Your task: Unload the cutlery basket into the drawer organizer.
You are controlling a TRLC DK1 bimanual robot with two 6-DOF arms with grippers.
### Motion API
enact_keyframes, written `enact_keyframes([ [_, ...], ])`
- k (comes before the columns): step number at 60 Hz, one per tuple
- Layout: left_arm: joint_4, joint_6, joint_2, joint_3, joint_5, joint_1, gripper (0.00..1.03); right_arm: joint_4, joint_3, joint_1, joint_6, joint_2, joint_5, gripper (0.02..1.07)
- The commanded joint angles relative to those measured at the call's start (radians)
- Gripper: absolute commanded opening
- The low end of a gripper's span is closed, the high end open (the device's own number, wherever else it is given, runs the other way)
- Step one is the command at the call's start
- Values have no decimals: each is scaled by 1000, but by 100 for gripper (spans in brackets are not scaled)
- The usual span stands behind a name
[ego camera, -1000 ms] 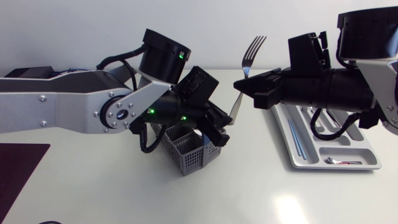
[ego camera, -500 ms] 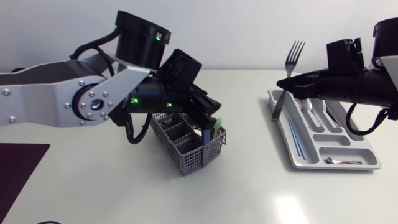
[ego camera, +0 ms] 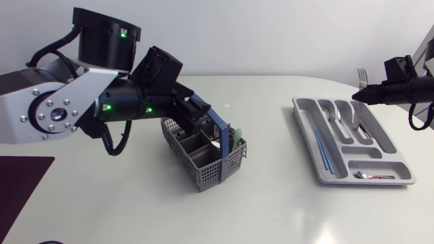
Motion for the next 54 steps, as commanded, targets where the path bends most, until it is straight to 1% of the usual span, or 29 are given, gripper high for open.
enact_keyframes([
  [1, -7, 27, -37, -41, -10, 5, 72, -16, 64, -37, -44, 69, 1, 13],
  [17, -1, 41, -59, -84, -23, 12, 72, 11, 118, -82, -57, 191, 18, 13],
  [26, 1, 47, -68, -104, -28, 19, 72, 82, 110, -82, -37, 231, 47, 13],
  [32, 2, 47, -70, -111, -34, 19, 72, 100, 126, -82, -31, 260, 60, 13],
  [39, 2, 47, -70, -113, -46, 10, 72, 100, 149, -89, -15, 297, 58, 13],
  [46, 1, 47, -65, -113, -60, -5, 72, 90, 176, -106, 2, 329, 27, 14],
  [50, 1, 47, -65, -111, -60, -7, 72, 70, 195, -114, 2, 340, 12, 14],
  [54, -1, 47, -63, -108, -62, -8, 72, 1, 247, -128, 2, 366, -31, 14],
])
